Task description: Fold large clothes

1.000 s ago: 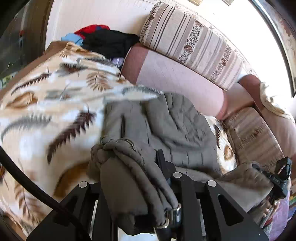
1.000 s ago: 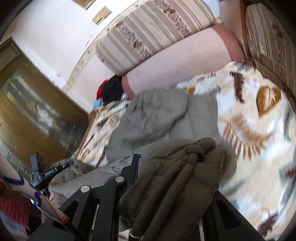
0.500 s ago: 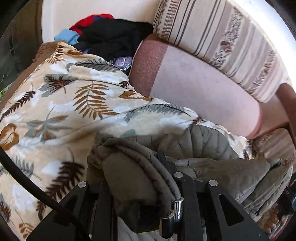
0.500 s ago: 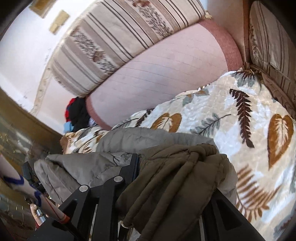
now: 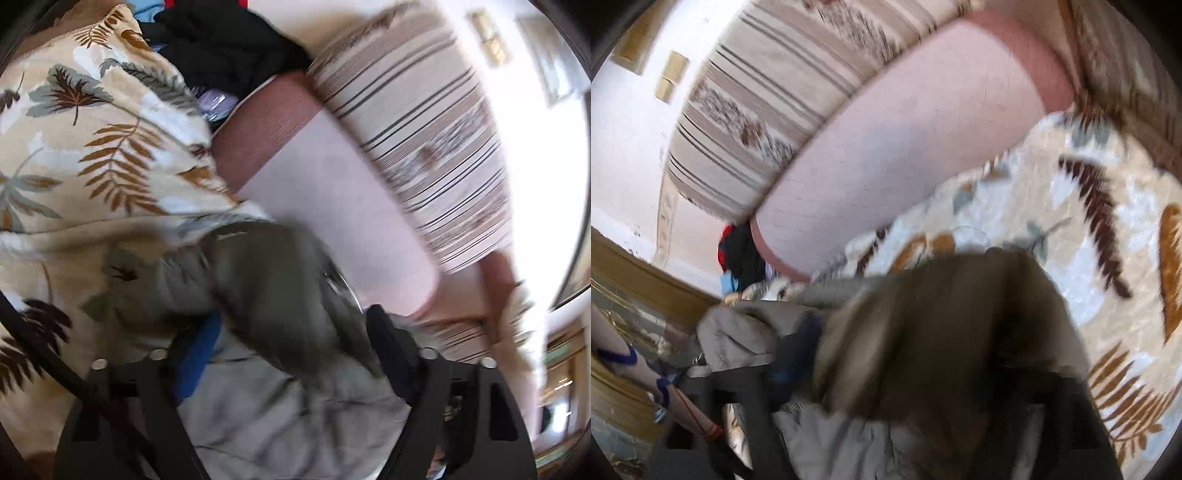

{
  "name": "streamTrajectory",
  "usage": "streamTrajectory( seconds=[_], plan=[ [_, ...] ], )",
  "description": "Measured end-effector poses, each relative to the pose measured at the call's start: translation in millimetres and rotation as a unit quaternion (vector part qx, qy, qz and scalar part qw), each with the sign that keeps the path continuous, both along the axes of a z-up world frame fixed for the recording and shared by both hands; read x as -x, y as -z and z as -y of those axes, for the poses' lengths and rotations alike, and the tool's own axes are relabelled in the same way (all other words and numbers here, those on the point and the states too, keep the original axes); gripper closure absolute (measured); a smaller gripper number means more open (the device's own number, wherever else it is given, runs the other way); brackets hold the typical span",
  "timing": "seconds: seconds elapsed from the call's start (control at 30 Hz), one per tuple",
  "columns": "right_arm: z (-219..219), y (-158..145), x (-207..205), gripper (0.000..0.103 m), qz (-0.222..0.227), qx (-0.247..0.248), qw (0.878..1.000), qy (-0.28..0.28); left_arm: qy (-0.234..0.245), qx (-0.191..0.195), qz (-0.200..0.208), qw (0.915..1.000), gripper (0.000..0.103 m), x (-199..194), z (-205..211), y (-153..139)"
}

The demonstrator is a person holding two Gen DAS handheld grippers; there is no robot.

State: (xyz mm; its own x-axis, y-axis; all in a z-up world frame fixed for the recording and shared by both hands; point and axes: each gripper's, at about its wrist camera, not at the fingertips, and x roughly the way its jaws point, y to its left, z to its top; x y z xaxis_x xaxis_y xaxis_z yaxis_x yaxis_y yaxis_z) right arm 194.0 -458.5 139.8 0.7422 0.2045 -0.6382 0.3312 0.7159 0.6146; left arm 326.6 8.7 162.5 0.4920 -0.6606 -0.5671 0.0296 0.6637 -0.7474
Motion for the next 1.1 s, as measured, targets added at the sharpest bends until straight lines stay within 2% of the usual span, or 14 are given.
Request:
streamTrajectory(
  seconds=[0.07, 0.13, 0.17, 0.23, 0.3, 0.37, 0.47, 0.67, 0.83, 0.97, 1.1],
  plan=[
    [-7.5, -16.1, 6.8, 0.010, 0.025, 0.044, 0.999, 0.007, 0.017, 0.001, 0.020, 0.9997, 0.021, 8.9, 6.6, -15.5],
    [-24.4, -30.7, 11.0, 0.010, 0.031, 0.088, 0.996, -0.014, 0.029, -0.045, 0.046, 0.9975, 0.021, 22.6, 23.8, -30.8],
    [-35.4, -34.7, 13.6, 0.010, 0.031, 0.110, 0.993, -0.027, 0.041, -0.082, 0.064, 0.9937, 0.021, 31.4, 37.9, -37.8],
    [-66.3, -35.9, 20.1, 0.010, 0.026, 0.170, 0.983, -0.066, 0.067, -0.165, 0.102, 0.9786, 0.021, 51.4, 74.6, -43.6],
    [-88.6, -25.0, 27.6, 0.010, 0.018, 0.217, 0.972, -0.087, 0.092, -0.222, 0.127, 0.9625, 0.021, 67.9, 107.6, -37.9],
    [-107.4, -5.5, 31.0, 0.010, 0.003, 0.251, 0.963, -0.102, 0.119, -0.256, 0.132, 0.9503, 0.021, 76.9, 135.7, -24.6],
    [-113.2, 18.1, 26.5, 0.011, -0.015, 0.259, 0.960, -0.110, 0.143, -0.293, 0.123, 0.9373, 0.021, 73.7, 167.2, 4.1],
    [-92.7, 47.1, -11.1, 0.011, -0.040, 0.272, 0.958, -0.085, 0.127, -0.322, 0.102, 0.9327, 0.020, 21.2, 190.4, 42.3],
    [-70.9, 60.7, -45.7, 0.011, -0.052, 0.263, 0.961, -0.073, 0.127, -0.339, 0.097, 0.9270, 0.011, -19.9, 204.0, 62.4],
    [-57.3, 74.2, -71.9, 0.010, -0.063, 0.249, 0.964, -0.073, 0.122, -0.342, 0.093, 0.9271, 0.005, -39.9, 211.6, 74.8],
    [-49.0, 82.6, -85.0, 0.009, -0.072, 0.229, 0.968, -0.070, 0.121, -0.337, 0.087, 0.9296, 0.004, -44.3, 211.5, 74.8]
  ],
)
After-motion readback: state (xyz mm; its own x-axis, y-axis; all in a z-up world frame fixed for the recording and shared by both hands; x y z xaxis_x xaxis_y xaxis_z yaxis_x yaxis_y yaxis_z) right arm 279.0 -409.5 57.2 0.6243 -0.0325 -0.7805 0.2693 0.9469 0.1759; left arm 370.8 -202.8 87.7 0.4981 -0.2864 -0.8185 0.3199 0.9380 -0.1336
